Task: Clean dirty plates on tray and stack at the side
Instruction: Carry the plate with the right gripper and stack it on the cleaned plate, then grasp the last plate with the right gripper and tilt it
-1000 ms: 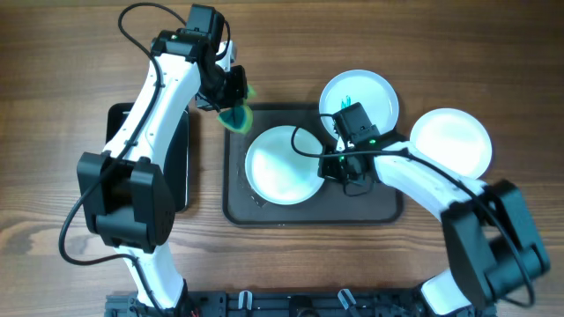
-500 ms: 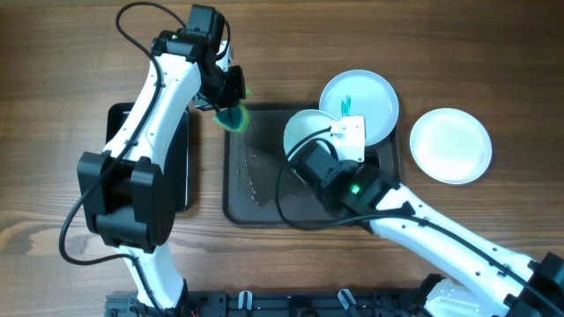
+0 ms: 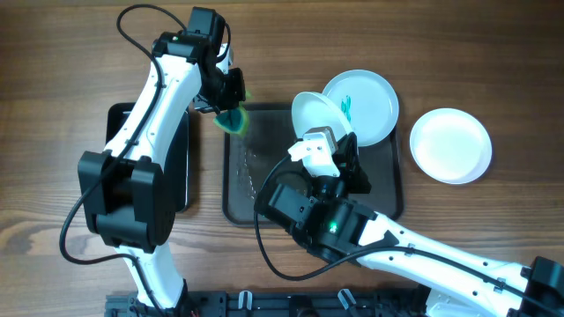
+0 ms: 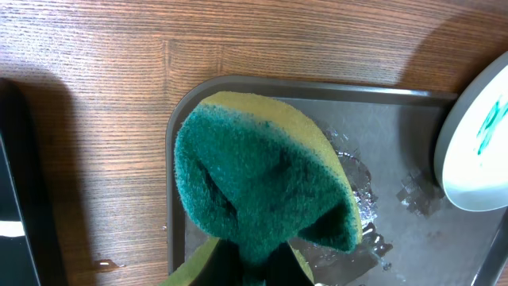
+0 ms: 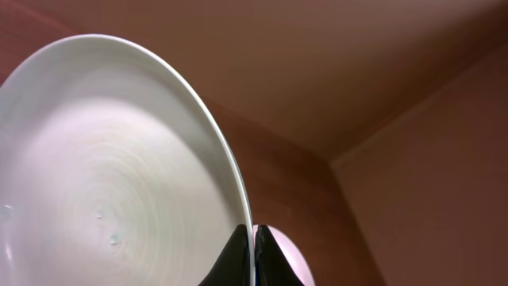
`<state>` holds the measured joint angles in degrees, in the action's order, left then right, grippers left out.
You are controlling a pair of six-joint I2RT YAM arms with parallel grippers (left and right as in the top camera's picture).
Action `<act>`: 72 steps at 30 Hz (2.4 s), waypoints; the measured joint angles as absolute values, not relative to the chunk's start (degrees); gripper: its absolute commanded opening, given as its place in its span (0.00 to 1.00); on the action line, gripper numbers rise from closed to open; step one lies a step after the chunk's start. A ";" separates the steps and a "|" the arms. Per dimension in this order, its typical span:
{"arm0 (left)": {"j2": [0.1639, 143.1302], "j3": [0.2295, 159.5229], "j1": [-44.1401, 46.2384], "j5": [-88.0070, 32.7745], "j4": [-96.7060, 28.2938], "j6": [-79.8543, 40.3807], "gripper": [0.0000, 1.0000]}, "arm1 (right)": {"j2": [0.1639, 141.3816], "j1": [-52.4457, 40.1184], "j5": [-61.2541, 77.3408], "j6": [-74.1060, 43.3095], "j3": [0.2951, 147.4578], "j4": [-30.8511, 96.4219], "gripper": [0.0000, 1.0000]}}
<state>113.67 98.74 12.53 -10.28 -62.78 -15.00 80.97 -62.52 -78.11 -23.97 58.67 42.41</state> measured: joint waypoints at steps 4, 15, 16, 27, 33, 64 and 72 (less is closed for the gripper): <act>113.67 98.74 12.53 -10.28 -62.78 -15.00 0.04 | 80.97 -59.07 -65.71 -34.98 59.35 50.37 0.04; 113.67 98.74 12.86 -10.28 -62.81 -15.00 0.04 | 64.51 -20.91 -16.88 -38.57 59.42 51.44 0.04; 113.67 98.74 13.08 -10.26 -62.78 -15.00 0.04 | 63.37 -16.86 -14.46 -37.65 59.42 51.86 0.04; 113.67 98.74 17.69 -10.26 -62.54 -15.03 0.04 | 74.04 27.05 -4.14 -29.98 59.11 49.25 0.04; 113.67 98.72 18.11 -10.26 -62.37 -15.22 0.04 | 90.00 31.77 -3.33 -28.82 58.81 43.92 0.19; 113.67 98.72 18.11 -10.07 -61.32 -15.38 0.04 | 110.56 -4.49 4.45 -30.33 70.91 42.78 0.09; 113.67 98.72 18.11 -10.07 -61.32 -15.40 0.04 | 110.56 -12.45 13.61 -22.26 70.85 56.95 0.27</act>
<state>113.67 98.72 18.11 -10.07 -61.32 -15.40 110.56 -12.45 13.61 -22.26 70.85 56.95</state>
